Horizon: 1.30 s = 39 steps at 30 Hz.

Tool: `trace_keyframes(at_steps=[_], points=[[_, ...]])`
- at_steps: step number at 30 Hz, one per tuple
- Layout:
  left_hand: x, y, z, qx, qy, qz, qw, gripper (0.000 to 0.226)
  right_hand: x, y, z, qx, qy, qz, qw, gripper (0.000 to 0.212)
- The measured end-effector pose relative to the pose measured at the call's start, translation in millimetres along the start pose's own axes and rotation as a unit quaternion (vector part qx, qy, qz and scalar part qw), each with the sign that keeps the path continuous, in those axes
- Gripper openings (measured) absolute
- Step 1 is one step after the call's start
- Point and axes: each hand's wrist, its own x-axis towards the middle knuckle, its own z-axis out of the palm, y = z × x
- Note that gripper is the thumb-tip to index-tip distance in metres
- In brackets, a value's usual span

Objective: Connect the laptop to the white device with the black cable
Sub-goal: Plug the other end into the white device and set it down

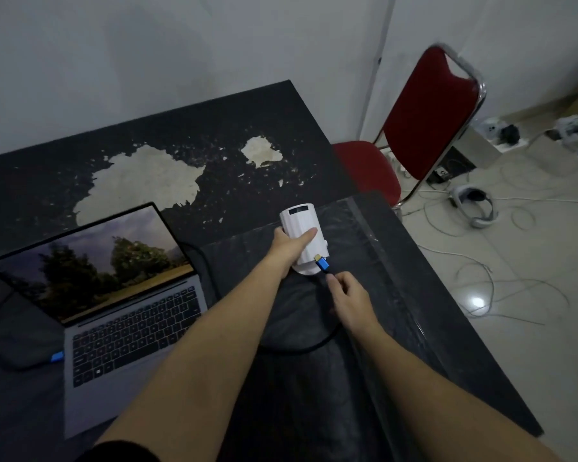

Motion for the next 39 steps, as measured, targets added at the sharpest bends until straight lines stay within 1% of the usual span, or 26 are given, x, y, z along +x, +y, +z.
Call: trace_keyframes(at_steps=[2,6,8,10,11,14,17,19,23,26,28,31,33,35,39], points=[[9.3,-0.9,5.8,-0.010,0.006,0.000,1.000,0.079,7.3,3.4,0.9,-0.003,0.006,-0.015,1.000,0.032],[16.6,-2.7,3.8,-0.007,0.005,0.000,1.000,0.076,12.5,1.4,3.7,-0.028,0.024,-0.075,0.997,0.021],[16.0,-2.6,-1.7,-0.009,0.004,0.003,1.000,0.069,10.2,-3.0,6.1,-0.027,0.035,-0.102,0.994,0.015],[18.7,0.6,-8.7,-0.023,0.015,-0.008,1.000,0.060,14.1,-7.4,9.7,-0.026,0.034,-0.114,0.993,0.010],[19.6,1.8,-12.0,-0.033,0.020,-0.015,0.999,0.059,14.6,-10.1,11.6,-0.026,0.032,-0.115,0.992,0.009],[16.1,13.5,-22.5,-0.052,0.022,-0.046,0.997,0.064,18.6,-20.6,17.8,-0.009,0.019,-0.097,0.995,0.007],[14.0,24.8,-33.2,-0.063,0.012,-0.064,0.996,0.077,20.0,-33.4,23.8,0.012,-0.025,-0.098,0.995,0.017],[13.0,30.4,-38.8,-0.057,0.010,-0.058,0.997,0.078,22.4,-39.3,28.1,0.022,-0.041,-0.094,0.994,0.021],[10.0,39.2,-45.0,-0.048,0.005,-0.046,0.998,0.075,28.4,-48.7,32.8,0.081,-0.051,-0.034,0.995,0.022],[8.3,43.1,-46.4,-0.047,-0.001,-0.047,0.998,0.080,28.4,-56.0,32.9,0.142,-0.068,0.002,0.988,0.028],[7.7,44.7,-45.6,-0.043,0.004,-0.040,0.998,0.077,25.8,-61.3,32.9,0.156,-0.077,0.007,0.985,0.028],[7.8,45.8,-42.8,-0.044,0.006,-0.028,0.999,0.061,24.0,-65.8,34.3,0.164,-0.084,0.003,0.983,0.024],[8.9,45.2,-41.6,-0.049,0.003,-0.025,0.998,0.060,24.0,-66.6,34.9,0.168,-0.080,0.008,0.982,0.025],[9.8,45.1,-41.2,-0.049,0.001,-0.026,0.998,0.065,24.3,-66.7,34.4,0.171,-0.075,0.015,0.982,0.028],[8.1,45.4,-40.1,-0.044,0.000,-0.020,0.999,0.084,23.4,-66.2,33.5,0.176,-0.060,0.018,0.982,0.028]])
